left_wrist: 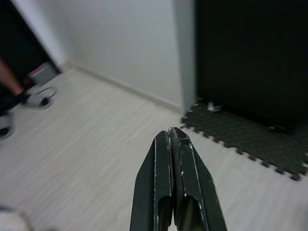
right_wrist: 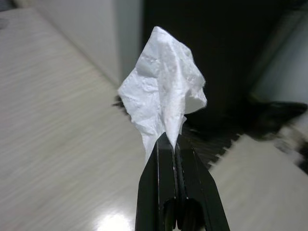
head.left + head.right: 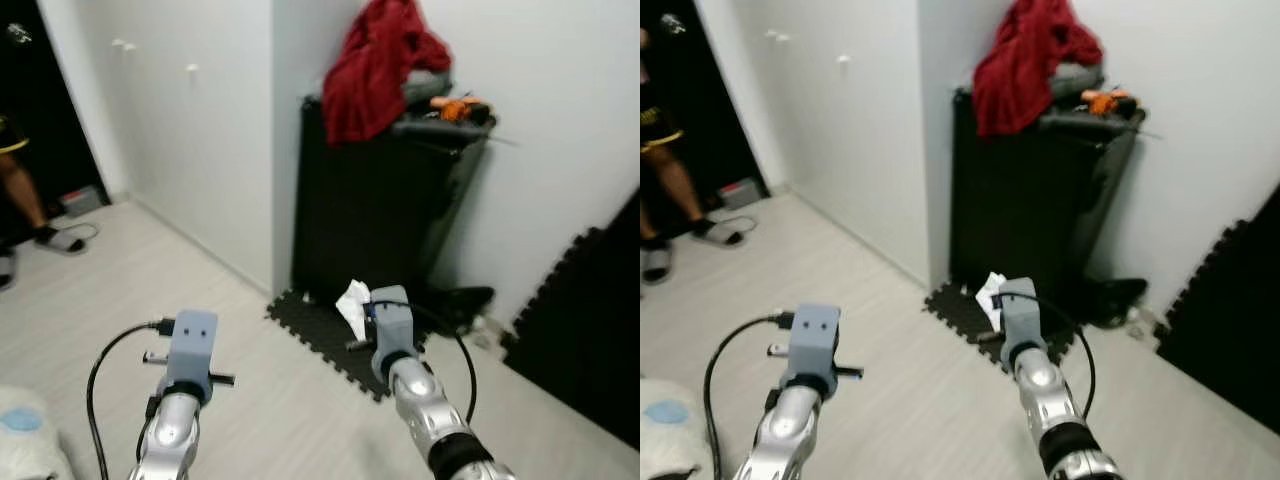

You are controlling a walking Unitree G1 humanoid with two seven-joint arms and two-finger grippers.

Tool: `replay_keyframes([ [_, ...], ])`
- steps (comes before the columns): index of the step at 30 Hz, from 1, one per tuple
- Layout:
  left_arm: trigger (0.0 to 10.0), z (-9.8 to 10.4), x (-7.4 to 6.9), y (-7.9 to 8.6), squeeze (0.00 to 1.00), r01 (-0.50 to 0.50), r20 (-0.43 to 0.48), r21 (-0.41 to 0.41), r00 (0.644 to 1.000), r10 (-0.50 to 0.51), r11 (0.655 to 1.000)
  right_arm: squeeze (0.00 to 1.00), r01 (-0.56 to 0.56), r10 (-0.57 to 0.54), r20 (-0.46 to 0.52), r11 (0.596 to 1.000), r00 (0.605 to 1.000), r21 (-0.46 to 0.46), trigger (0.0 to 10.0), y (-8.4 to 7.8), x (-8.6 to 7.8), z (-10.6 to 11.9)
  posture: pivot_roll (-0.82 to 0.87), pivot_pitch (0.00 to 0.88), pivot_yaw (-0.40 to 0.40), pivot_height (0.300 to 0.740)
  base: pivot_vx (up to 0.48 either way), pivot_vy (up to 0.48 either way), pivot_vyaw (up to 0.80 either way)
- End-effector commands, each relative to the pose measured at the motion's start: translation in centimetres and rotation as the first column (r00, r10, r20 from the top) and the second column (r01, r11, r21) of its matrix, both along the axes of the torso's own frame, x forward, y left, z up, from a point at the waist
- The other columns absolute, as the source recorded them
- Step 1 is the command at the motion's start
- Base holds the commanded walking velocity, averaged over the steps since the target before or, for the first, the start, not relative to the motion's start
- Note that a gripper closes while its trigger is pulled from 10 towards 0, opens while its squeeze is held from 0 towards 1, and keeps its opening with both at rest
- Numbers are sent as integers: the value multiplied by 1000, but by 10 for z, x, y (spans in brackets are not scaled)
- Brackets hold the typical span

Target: Clean up the room

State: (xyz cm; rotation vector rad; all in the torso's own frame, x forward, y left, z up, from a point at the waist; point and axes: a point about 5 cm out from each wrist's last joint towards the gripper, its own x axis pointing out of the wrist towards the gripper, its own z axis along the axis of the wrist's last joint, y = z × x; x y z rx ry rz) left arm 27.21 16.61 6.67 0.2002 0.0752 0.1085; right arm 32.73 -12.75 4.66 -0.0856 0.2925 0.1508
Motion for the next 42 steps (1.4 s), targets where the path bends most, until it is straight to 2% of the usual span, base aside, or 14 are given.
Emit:
replay_keyframes([
  [1,10000,-7,-3,2,0,2,-37,20,999,-2,1000,0,9,-8,-21,1000,1000,12,10000,1,-3,-5,88,51,-11,740,0,0,-800],
  [10,10000,-19,-9,14,0,-44,-81,-13,996,43,999,0,13,-13,-31,1000,999,4,10000,4,-9,-12,82,58,17,740,0,0,-800],
  [15,10000,-21,-9,8,0,-35,-74,-38,997,32,999,0,-15,14,-29,999,999,-36,10000,4,-11,-14,76,57,9,740,0,0,-800],
  [18,10000,-17,-5,1,0,-21,-41,-64,999,18,998,0,-21,20,-16,999,1000,-41,10000,4,-9,-12,71,55,2,740,0,0,-800],
  [28,10000,-12,7,-2,0,-16,-15,-71,1000,15,997,0,-35,37,16,996,999,-76,10000,11,8,4,57,48,-8,740,0,0,-800],
  [42,10000,-13,7,-3,0,-19,-9,-80,1000,19,997,0,-43,45,38,997,998,-61,10000,18,14,12,58,48,-12,740,0,0,-800],
])
